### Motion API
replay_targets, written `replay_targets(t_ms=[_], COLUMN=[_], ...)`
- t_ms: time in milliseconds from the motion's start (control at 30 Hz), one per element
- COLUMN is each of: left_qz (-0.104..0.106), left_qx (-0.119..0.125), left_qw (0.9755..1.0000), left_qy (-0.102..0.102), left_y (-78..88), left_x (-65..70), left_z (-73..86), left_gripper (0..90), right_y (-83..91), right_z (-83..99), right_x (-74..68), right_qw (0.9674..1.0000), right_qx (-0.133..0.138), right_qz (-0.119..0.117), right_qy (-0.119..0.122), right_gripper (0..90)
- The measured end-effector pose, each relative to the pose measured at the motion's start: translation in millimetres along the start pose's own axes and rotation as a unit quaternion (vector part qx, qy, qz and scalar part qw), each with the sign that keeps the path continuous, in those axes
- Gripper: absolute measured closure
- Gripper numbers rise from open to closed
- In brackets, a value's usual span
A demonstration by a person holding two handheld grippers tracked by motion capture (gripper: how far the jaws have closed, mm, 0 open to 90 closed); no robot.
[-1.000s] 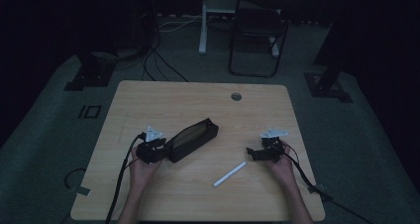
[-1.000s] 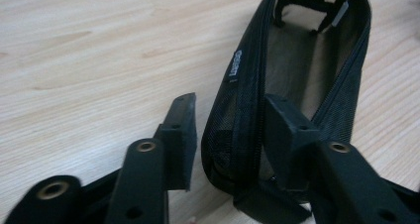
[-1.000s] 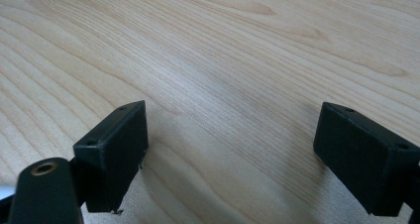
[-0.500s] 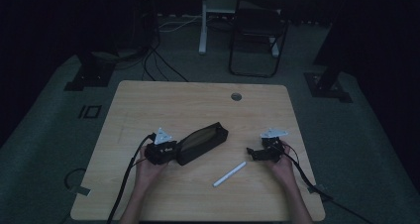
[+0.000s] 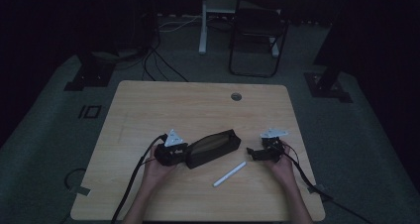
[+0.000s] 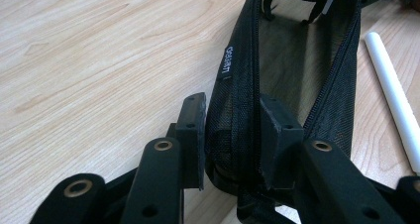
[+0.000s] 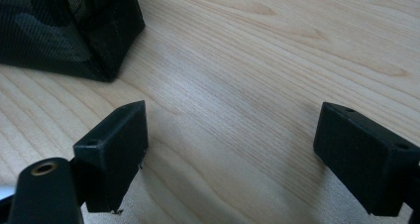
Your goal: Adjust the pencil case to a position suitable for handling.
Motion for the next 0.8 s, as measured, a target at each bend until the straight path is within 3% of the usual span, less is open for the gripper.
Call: replay_targets(t_ms=[133,233,433,667,800], left_qz=[-0.003,-0.005,-0.005,-0.009,-0.007], left_qx=[0.002,0.009,0.041,0.078,0.085], left_qw=[1.0,0.9999,0.999,0.9968,0.9963], left_qy=[0.005,0.009,0.019,0.015,0.01], left_y=[0.2,3.9,19.0,40.9,47.2], left_x=[-2.6,-2.8,-3.1,4.4,10.8], left_z=[-0.4,-1.9,-7.9,-13.1,-13.9], left_gripper=[64.0,53.1,42.2,40.2,40.2], right_y=[0.0,0.0,0.0,0.0,0.0], right_z=[0.0,0.0,0.0,-0.1,-0.1], right_x=[0.0,0.0,0.0,0.1,0.1], right_qw=[1.0,1.0,1.0,1.0,1.0], right_qx=[0.0,0.0,0.0,0.0,0.0], right_qz=[0.0,0.0,0.0,-0.001,-0.001], right_qy=[0.0,0.0,0.0,0.001,0.0], right_gripper=[13.6,13.6,13.6,13.6,13.6])
Point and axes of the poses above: each handheld gripper's, and its own axes: y roughly backward along the jaws, z roughly out of its underside, x roughly to its right, the point moved 4 cm from there along -y, roughly forward along the jaws, and after that the axes turned 9 degrees about y, right-handed, at the moved point
